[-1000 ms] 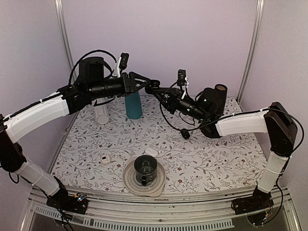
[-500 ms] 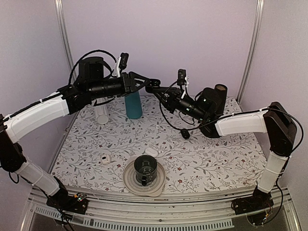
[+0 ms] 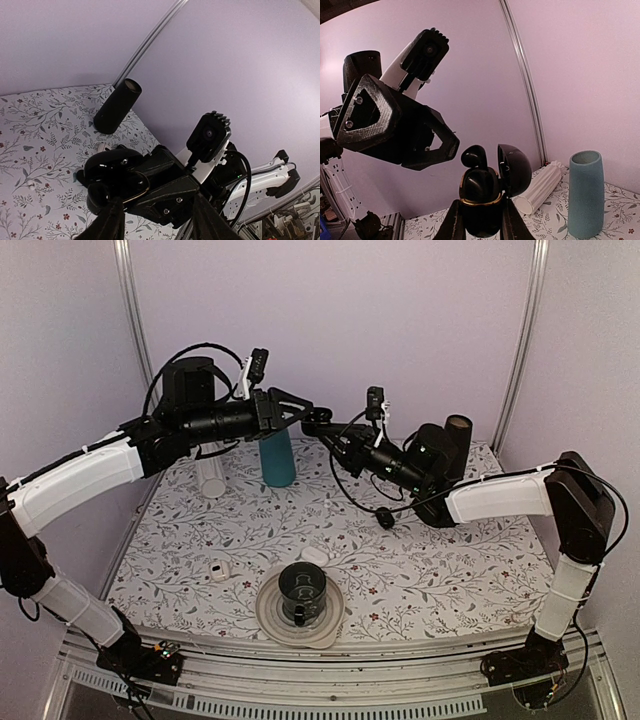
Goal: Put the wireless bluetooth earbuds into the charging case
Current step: Adjust the left earbud in the left side groove of the charging case.
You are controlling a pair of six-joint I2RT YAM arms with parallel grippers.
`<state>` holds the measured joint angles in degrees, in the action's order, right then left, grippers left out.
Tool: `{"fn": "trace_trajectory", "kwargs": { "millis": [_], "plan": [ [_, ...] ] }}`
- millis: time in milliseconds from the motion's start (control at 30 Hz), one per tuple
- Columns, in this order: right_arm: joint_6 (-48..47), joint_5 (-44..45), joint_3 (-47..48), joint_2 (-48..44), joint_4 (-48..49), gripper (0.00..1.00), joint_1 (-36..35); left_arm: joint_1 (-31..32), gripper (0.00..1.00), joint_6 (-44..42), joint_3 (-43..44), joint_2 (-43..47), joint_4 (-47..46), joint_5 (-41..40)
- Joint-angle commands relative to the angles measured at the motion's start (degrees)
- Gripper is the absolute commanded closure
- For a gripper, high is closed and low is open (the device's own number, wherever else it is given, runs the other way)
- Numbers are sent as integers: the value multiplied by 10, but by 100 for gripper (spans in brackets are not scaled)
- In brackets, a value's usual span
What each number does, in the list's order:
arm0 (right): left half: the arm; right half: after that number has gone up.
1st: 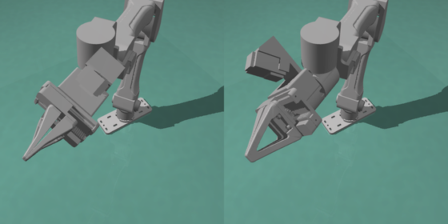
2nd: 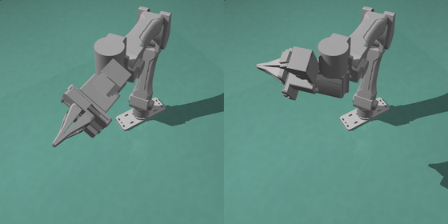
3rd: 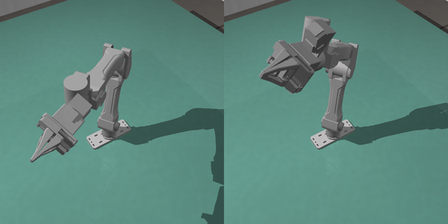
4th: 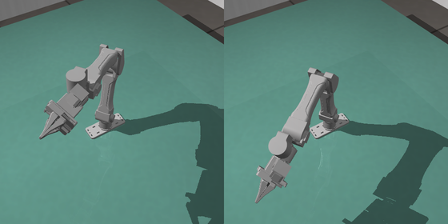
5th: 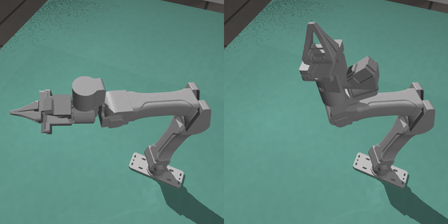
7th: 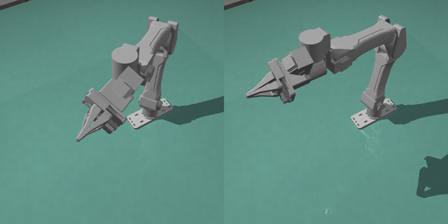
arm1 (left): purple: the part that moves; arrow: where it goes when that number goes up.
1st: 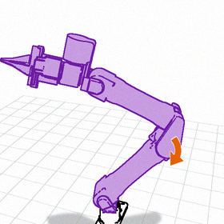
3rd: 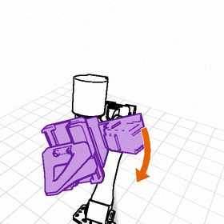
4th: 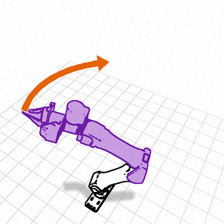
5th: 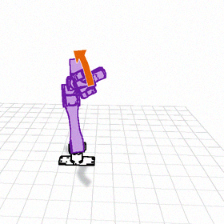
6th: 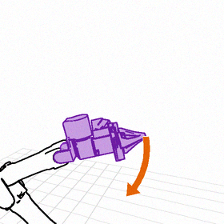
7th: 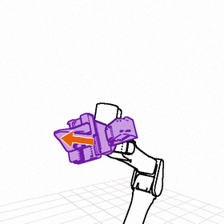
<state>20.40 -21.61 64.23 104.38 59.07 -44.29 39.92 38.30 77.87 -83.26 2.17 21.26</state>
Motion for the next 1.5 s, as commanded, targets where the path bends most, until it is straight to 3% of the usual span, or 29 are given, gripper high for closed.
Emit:
{"fn": "trace_trajectory", "kwargs": {
  "millis": [0,200,400,567,733,1033,1467],
  "plan": [
    [-8,1,13,6,3,98,-5,3,53,-2,9,16,-8,-16],
    [-17,1,6,-3,-1,98,-7,-9,51,-56,22,38,58,-82],
    [-50,10,-10,-24,-1,98,-13,-13,50,-138,9,51,93,-84],
    [-91,19,-11,-33,-4,97,-20,-7,50,-201,-22,68,69,-53],
    [-117,29,-10,-37,0,98,-26,1,46,-253,-44,73,57,-70],
    [-140,10,-20,-53,11,98,-38,1,31,-335,-128,111,-42,-54],
    [-171,-8,-34,-71,15,98,-49,14,40,-458,-173,128,-129,-9]
  ]
}}
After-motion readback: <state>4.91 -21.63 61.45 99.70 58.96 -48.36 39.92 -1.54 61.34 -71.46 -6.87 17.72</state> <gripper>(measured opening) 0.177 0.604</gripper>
